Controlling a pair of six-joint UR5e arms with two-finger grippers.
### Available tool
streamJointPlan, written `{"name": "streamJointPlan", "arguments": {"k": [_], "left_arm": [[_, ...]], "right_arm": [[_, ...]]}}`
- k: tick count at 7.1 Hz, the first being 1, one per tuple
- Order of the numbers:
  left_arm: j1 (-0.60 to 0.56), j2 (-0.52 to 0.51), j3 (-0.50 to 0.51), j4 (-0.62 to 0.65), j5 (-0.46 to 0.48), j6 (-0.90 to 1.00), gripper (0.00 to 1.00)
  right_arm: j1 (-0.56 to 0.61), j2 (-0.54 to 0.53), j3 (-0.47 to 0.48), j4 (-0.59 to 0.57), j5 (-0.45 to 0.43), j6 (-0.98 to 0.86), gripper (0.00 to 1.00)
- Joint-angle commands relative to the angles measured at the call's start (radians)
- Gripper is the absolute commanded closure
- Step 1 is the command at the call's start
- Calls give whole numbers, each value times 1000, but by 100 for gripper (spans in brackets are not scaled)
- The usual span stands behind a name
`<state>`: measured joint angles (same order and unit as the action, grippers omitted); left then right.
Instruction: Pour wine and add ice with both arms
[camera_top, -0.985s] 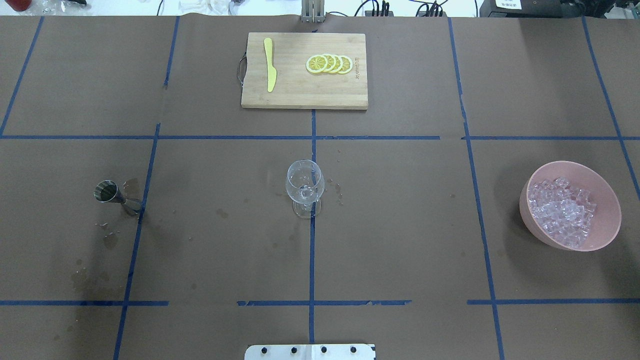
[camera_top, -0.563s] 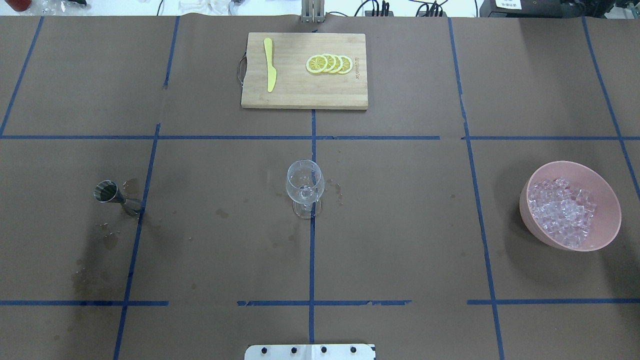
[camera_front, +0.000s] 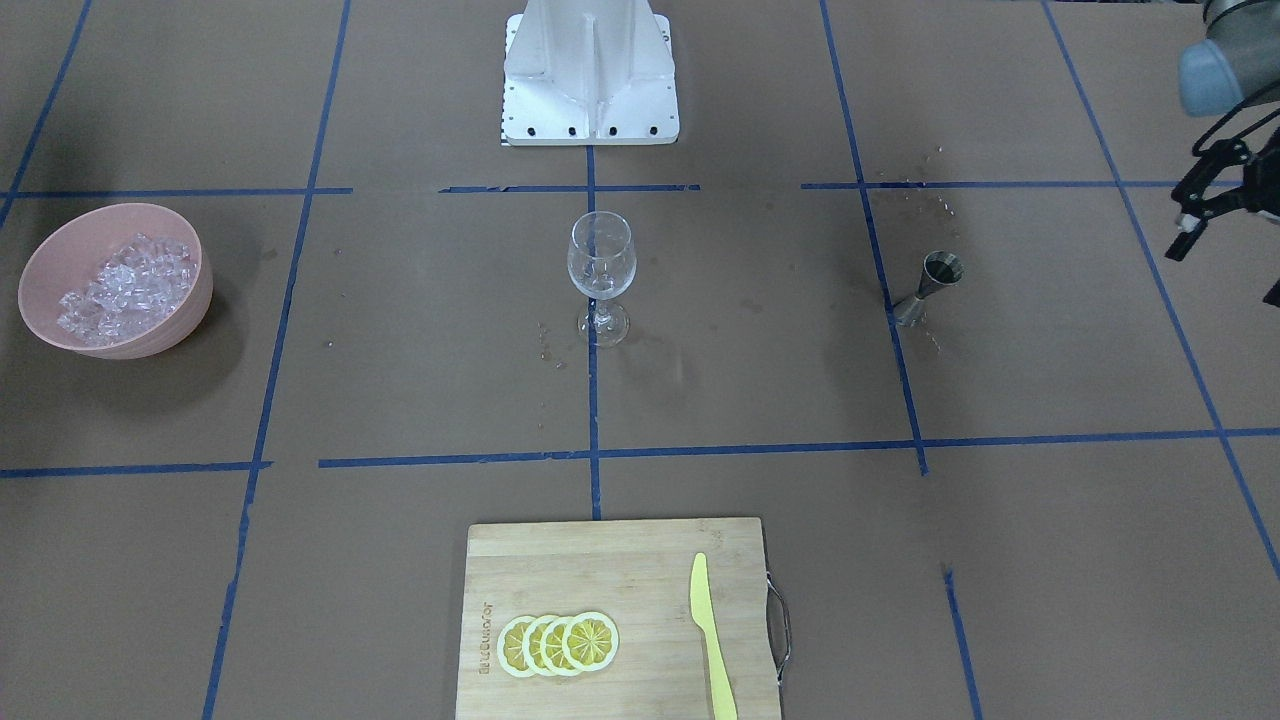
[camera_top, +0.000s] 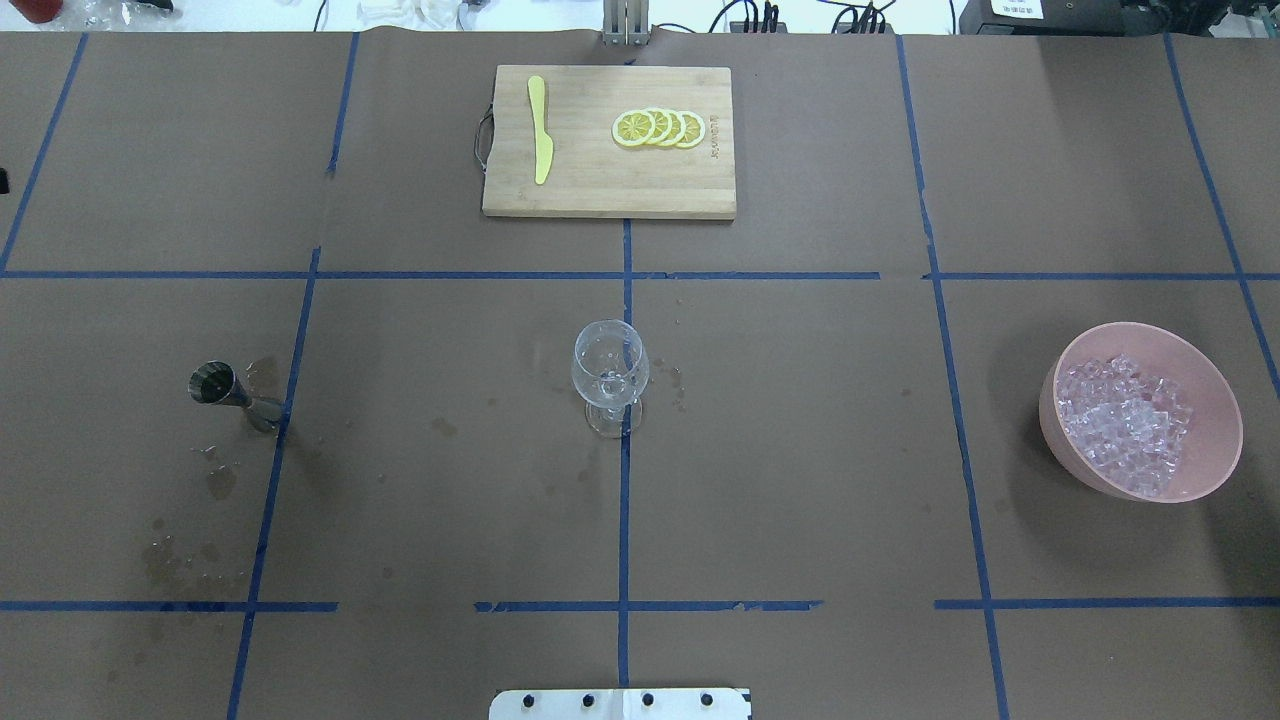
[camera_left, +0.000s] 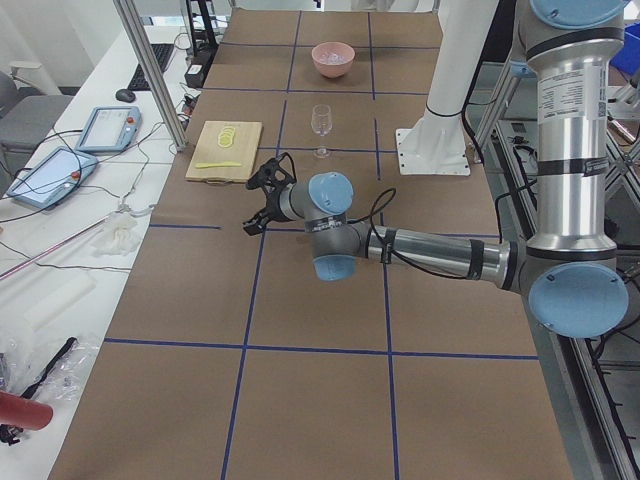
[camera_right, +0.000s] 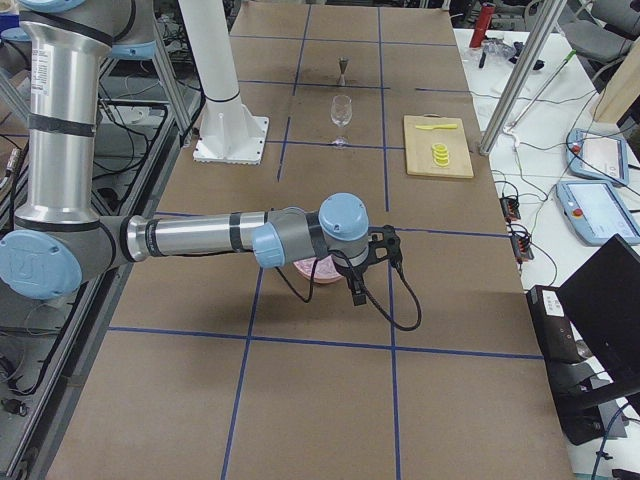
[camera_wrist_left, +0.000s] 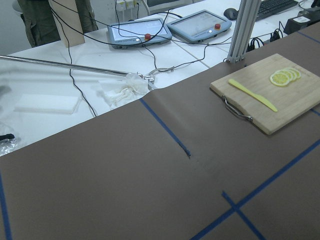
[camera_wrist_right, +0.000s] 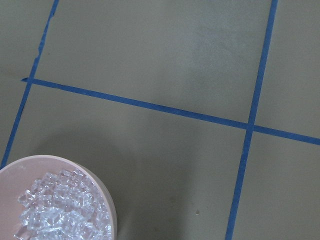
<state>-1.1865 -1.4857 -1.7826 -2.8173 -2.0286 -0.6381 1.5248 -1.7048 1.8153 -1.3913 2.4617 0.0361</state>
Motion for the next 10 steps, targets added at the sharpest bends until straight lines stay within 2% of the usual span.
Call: {"name": "streamJointPlan", "arguments": {"k": [1,3,5,8,10], "left_arm": [[235,-2,-70,-2,306,-177,0],[489,28,-86,-4,704,-242,0],[690,70,-86,-7,1016,-303,0],[859,73,-38,-11,1256,-351,0],[922,73,-11,-13,1330,-391,0]], "right_arm": [[0,2,-1,0,-1,11,0],[0,2,1,0,-1,13,0],[0,2,1,0,-1,13,0],[0,2,2,0,-1,13,0],[0,2,1,0,-1,13,0]]}}
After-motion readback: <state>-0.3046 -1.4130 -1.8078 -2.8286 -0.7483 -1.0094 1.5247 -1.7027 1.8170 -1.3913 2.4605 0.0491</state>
